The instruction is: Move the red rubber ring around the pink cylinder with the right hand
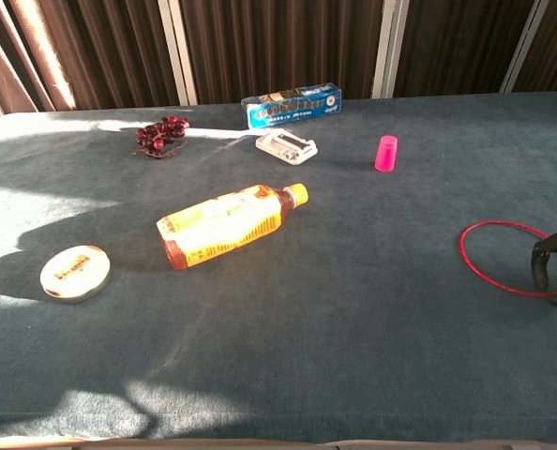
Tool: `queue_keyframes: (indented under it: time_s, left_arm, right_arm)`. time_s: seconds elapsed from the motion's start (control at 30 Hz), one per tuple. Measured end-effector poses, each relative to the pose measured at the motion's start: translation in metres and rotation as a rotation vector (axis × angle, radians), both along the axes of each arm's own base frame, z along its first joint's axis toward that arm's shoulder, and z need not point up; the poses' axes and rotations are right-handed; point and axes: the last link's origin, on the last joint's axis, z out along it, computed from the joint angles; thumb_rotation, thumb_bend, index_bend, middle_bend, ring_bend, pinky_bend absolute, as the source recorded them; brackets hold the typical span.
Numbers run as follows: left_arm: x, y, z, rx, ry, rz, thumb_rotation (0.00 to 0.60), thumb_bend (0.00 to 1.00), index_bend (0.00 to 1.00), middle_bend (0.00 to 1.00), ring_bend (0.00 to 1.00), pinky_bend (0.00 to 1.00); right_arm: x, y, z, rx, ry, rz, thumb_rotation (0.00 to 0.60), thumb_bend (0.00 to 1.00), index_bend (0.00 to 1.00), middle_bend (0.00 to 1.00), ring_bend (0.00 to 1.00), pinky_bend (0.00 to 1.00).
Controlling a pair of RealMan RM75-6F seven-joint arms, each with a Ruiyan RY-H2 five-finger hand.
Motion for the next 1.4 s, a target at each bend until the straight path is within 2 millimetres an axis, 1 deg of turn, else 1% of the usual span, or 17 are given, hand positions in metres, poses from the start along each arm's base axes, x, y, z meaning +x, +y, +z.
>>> queue_keyframes:
  time_s: [0.4, 0.6, 0.8, 1.03, 1.23, 1.4]
  left_arm:
    - [0.0, 0.0, 0.001, -0.001, -0.005, 0.001, 0.6, 0.4, 0.08, 0.0, 0.0, 0.12]
    - [0.0, -0.001, 0.001, -0.003, -0.005, 0.001, 0.6, 0.4, 0.08, 0.0, 0.0, 0.12]
    - [0.0, -0.001, 0.001, -0.002, -0.006, 0.002, 0.6, 0.4, 0.08, 0.0, 0.0, 0.12]
    - [0.0, -0.001, 0.0, -0.006, -0.005, 0.002, 0.6, 0.4, 0.08, 0.0, 0.0, 0.12]
    - [0.0, -0.001, -0.001, -0.009, -0.002, 0.003, 0.6, 0.41, 0.08, 0.0, 0.0, 0.12]
    - [0.001, -0.001, -0.002, -0.015, 0.003, 0.003, 0.6, 0.41, 0.08, 0.0, 0.0, 0.12]
  right_arm:
    - [-0.004, 0.0, -0.003, -0.003, 0.023, 0.0, 0.6, 0.48, 0.67, 0.98, 1.0, 1.0]
    - [-0.003, 0.0, -0.003, -0.012, 0.025, 0.007, 0.6, 0.49, 0.73, 0.98, 1.0, 1.0]
    - [-0.002, 0.0, -0.001, -0.029, 0.017, 0.015, 0.6, 0.56, 0.82, 0.98, 1.0, 1.0]
    - [0.001, -0.003, 0.006, -0.053, -0.013, 0.016, 0.6, 0.58, 0.83, 0.98, 1.0, 1.0]
    - [0.008, -0.017, 0.018, -0.104, -0.047, 0.018, 0.6, 0.58, 0.84, 0.98, 1.0, 1.0]
    - [0.021, -0.041, 0.03, -0.149, -0.091, 0.014, 0.6, 0.58, 0.84, 0.98, 1.0, 1.0]
